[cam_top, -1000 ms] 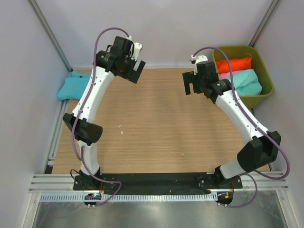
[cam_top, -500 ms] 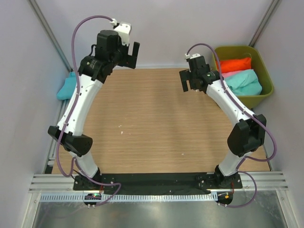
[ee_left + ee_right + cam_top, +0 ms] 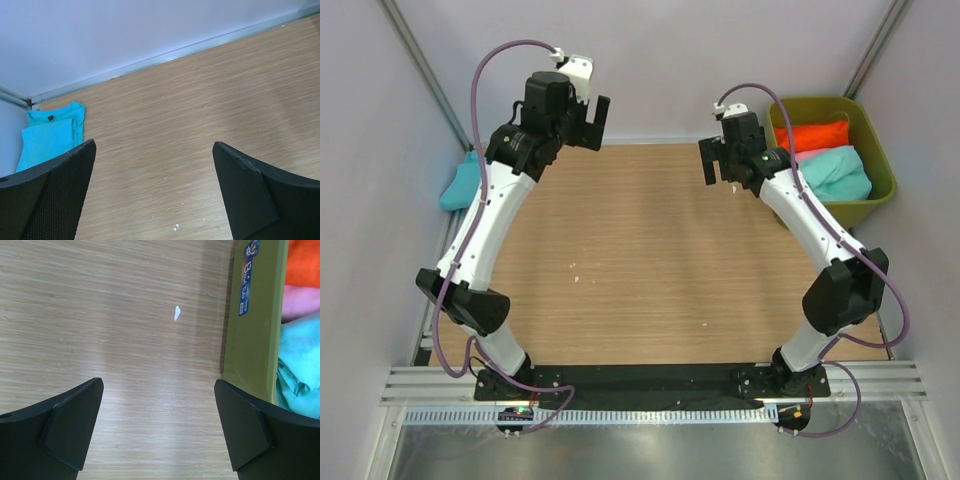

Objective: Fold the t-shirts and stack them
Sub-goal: Neatly place the folded tshirt to the corner

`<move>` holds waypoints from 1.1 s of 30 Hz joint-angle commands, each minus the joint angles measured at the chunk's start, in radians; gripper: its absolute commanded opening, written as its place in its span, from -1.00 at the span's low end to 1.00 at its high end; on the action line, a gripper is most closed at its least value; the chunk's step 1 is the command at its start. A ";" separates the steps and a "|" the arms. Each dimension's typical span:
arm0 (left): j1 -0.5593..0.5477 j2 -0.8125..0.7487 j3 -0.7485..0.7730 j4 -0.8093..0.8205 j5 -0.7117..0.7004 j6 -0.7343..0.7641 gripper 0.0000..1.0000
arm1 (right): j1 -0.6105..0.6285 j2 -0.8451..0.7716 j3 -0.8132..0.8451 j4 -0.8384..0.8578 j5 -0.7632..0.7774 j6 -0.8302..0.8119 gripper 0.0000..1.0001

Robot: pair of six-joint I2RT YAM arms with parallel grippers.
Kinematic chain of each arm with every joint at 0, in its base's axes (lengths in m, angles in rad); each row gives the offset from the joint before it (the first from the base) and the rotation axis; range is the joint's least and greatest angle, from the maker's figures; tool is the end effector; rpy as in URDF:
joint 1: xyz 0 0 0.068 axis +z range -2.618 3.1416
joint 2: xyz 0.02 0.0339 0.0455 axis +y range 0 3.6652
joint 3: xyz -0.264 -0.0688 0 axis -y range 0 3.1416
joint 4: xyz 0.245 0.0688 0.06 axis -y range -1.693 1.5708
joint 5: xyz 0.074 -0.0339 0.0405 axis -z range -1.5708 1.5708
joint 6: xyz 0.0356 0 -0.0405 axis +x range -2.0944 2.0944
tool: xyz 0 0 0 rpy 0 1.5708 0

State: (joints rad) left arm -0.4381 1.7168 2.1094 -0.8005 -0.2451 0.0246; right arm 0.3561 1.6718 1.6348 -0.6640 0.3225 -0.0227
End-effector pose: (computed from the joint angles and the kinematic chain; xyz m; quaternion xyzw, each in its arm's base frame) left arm 0.3310 -0.1455 0.4808 0.1248 0.8227 -0.0119 0.5545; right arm 0.3564 0.1205 0.3575 -0.1021 0.8919 -0.0746 0.4342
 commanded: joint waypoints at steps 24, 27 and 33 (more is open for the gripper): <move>0.004 0.009 0.008 0.030 -0.094 0.047 0.99 | 0.004 -0.055 0.083 0.084 0.053 -0.045 0.99; 0.004 -0.002 -0.012 0.064 -0.152 0.067 0.99 | 0.006 -0.032 0.102 0.078 0.049 -0.025 0.99; 0.006 0.006 0.003 0.073 -0.209 0.057 0.99 | 0.006 0.005 0.169 0.058 0.013 -0.003 0.99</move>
State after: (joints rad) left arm -0.4377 1.7306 2.0918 -0.7799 -0.4103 0.0795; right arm 0.3573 1.6714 1.7401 -0.6216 0.3466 -0.0490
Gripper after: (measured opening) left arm 0.994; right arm 0.996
